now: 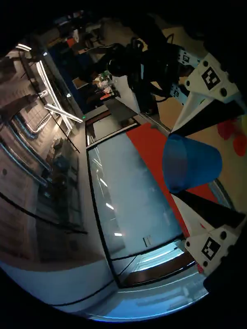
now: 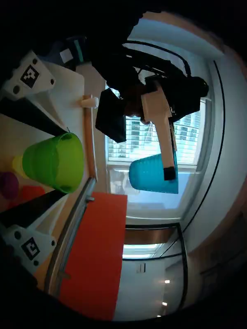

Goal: Pour water

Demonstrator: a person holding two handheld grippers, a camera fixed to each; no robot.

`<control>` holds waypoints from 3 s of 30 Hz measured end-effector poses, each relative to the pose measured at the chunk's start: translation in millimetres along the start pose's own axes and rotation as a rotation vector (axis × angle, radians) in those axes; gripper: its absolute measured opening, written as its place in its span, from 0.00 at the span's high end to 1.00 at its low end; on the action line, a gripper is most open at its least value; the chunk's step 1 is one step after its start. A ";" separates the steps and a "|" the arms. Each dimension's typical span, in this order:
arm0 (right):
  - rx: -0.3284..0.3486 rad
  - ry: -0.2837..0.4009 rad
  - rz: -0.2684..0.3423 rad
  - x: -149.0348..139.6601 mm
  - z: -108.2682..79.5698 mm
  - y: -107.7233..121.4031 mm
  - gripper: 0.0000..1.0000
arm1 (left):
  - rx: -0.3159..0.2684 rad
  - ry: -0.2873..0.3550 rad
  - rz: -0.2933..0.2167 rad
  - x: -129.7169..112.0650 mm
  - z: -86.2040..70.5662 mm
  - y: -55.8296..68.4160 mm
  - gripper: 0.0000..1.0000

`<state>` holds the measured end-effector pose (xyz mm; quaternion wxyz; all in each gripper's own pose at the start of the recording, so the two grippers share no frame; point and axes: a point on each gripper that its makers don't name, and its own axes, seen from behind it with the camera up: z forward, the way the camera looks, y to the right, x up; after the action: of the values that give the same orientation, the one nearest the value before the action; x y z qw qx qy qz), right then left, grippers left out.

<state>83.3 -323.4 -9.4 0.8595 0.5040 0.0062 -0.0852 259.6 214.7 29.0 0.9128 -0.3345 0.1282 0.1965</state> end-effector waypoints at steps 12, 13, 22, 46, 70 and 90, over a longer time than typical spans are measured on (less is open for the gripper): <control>-0.003 0.011 -0.002 5.5 -1.2 -3.9 0.10 | -0.023 -0.004 -0.324 -9.3 14.4 -7.0 0.11; -0.003 0.011 -0.002 5.9 -1.2 -4.0 0.10 | -0.024 -0.005 -0.345 -10.2 15.2 -7.7 0.11; -0.005 0.013 -0.002 7.9 -1.8 -5.7 0.10 | -0.015 0.003 -0.426 -15.4 16.6 -17.7 0.11; -0.107 0.000 0.015 3.6 -42.7 30.2 0.10 | 0.047 -0.058 -0.412 -75.5 -11.3 -15.8 0.11; -0.205 -0.004 0.047 7.7 -89.7 56.1 0.10 | 0.053 -0.117 -0.369 -115.2 -36.9 2.4 0.11; -0.184 -0.113 0.066 -32.6 -93.4 51.4 0.10 | 0.013 -0.252 -0.334 -176.4 -57.3 32.9 0.11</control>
<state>66.0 -213.3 -7.8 0.9034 0.4174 -0.0509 -0.0844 82.1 151.7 32.4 0.9436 -0.3177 -0.0431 0.0821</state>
